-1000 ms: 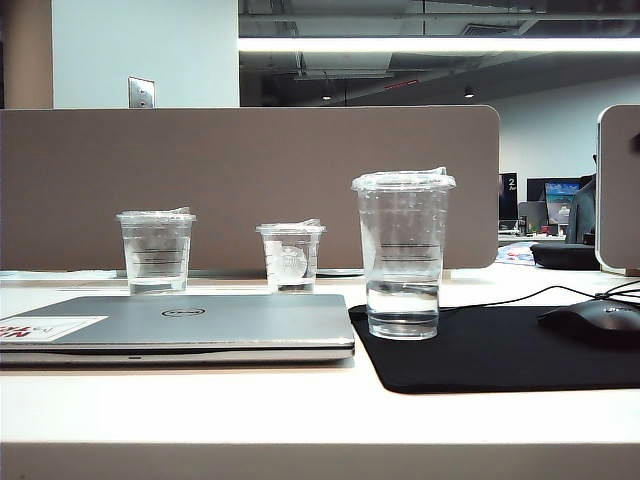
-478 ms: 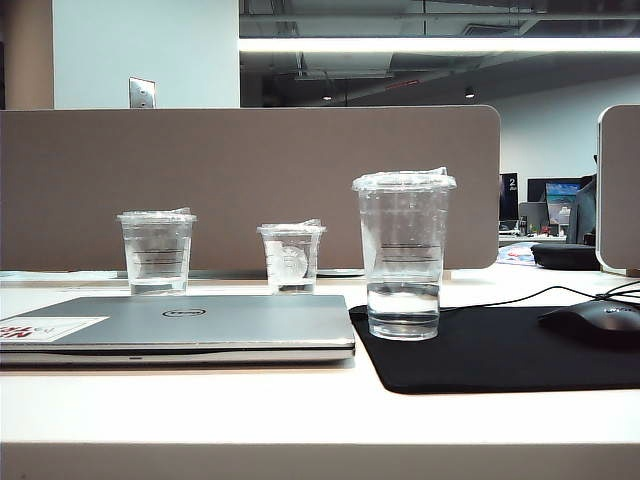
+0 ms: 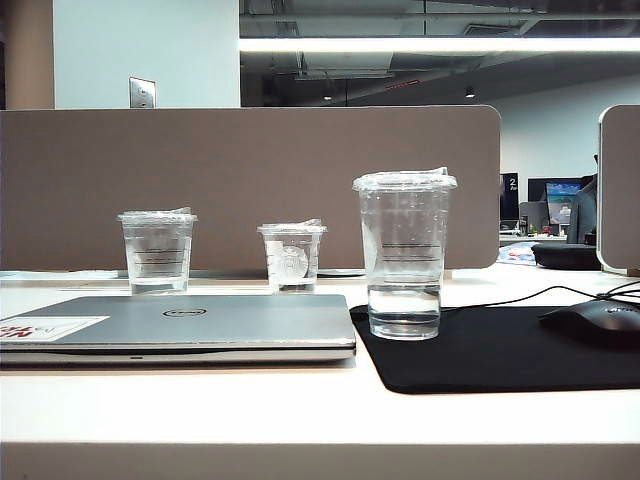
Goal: Pick up the coffee cup on the right and place it on the right side of the laptop.
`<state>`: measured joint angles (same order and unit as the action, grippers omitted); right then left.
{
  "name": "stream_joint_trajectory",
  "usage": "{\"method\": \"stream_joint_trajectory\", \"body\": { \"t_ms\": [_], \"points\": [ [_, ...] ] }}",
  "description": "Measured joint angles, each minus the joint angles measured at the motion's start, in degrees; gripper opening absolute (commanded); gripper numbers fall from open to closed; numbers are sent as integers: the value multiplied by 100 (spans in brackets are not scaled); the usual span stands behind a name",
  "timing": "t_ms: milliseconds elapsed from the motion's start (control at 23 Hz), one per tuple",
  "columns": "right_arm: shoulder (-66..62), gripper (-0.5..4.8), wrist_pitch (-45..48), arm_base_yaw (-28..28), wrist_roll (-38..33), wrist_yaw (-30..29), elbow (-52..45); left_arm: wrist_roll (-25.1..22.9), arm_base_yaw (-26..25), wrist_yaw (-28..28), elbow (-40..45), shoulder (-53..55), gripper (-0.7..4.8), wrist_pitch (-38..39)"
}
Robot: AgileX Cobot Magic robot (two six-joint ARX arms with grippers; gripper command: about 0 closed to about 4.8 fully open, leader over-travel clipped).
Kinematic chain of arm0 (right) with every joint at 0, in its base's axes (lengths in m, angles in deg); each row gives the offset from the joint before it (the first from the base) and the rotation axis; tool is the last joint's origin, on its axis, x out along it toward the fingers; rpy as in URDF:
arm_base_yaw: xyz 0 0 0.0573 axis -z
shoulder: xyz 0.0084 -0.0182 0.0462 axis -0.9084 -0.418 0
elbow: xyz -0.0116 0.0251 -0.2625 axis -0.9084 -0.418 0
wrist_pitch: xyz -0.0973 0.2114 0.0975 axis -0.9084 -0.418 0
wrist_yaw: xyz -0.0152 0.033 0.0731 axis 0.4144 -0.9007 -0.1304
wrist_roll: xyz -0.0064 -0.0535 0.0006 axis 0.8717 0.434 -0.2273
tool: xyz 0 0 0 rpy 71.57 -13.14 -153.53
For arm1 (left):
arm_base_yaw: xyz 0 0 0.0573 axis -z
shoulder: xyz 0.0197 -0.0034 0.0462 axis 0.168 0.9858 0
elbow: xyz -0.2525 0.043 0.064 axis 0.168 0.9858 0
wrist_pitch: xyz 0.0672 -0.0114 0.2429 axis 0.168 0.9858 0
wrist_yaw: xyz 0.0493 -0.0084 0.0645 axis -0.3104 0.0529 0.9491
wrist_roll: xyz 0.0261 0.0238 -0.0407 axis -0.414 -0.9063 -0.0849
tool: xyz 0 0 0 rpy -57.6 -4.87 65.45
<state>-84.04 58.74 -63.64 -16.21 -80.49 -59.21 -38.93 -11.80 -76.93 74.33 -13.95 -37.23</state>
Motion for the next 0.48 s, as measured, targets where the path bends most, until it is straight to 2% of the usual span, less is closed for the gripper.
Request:
{"method": "stream_joint_trajectory", "body": {
  "t_ms": [478],
  "points": [
    [0,-5,-22,0,2,79,0,0,0,0,0,0,-5,0]
  ]
}}
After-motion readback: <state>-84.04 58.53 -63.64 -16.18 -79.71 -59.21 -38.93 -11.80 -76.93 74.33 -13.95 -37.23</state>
